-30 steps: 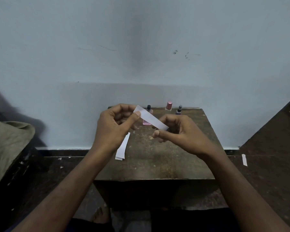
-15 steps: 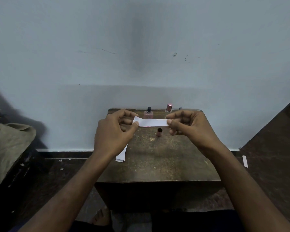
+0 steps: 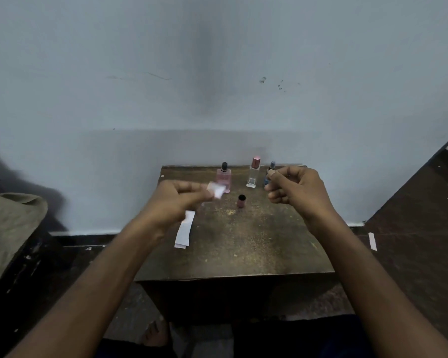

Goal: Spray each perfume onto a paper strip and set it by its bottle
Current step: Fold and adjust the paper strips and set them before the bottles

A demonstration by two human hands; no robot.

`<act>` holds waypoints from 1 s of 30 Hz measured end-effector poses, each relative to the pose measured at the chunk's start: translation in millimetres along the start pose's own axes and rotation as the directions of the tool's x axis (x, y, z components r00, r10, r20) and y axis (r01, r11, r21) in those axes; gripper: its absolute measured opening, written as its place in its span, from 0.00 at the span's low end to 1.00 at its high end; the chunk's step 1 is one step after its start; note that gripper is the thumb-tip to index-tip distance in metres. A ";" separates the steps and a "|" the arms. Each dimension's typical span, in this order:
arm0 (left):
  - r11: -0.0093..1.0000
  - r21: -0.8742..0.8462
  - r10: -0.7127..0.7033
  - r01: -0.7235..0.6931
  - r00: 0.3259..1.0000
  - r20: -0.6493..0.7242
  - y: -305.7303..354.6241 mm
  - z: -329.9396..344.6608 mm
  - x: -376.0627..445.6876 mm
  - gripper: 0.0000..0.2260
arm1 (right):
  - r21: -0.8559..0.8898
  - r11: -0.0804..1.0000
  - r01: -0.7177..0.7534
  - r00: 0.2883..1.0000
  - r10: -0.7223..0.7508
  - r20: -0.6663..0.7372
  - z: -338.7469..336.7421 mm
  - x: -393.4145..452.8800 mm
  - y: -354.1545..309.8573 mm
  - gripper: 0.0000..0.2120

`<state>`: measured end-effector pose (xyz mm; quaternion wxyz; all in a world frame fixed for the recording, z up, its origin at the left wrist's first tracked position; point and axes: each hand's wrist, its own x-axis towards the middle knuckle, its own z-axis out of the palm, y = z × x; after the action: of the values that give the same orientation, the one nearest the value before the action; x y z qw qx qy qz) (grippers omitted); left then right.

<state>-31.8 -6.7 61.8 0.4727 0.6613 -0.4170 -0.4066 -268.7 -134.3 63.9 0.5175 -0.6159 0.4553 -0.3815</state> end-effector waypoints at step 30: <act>0.906 0.407 0.053 -0.118 0.984 0.168 -11.3 -6.7 16.1 0.08 | -0.119 0.992 0.036 0.998 -0.030 0.050 5.3 -1.7 1.8 0.11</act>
<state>-18.5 -17.5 50.1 0.3055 0.6945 -0.5576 -0.3368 -264.5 -131.2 61.2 0.4838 -0.6624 0.4547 -0.3470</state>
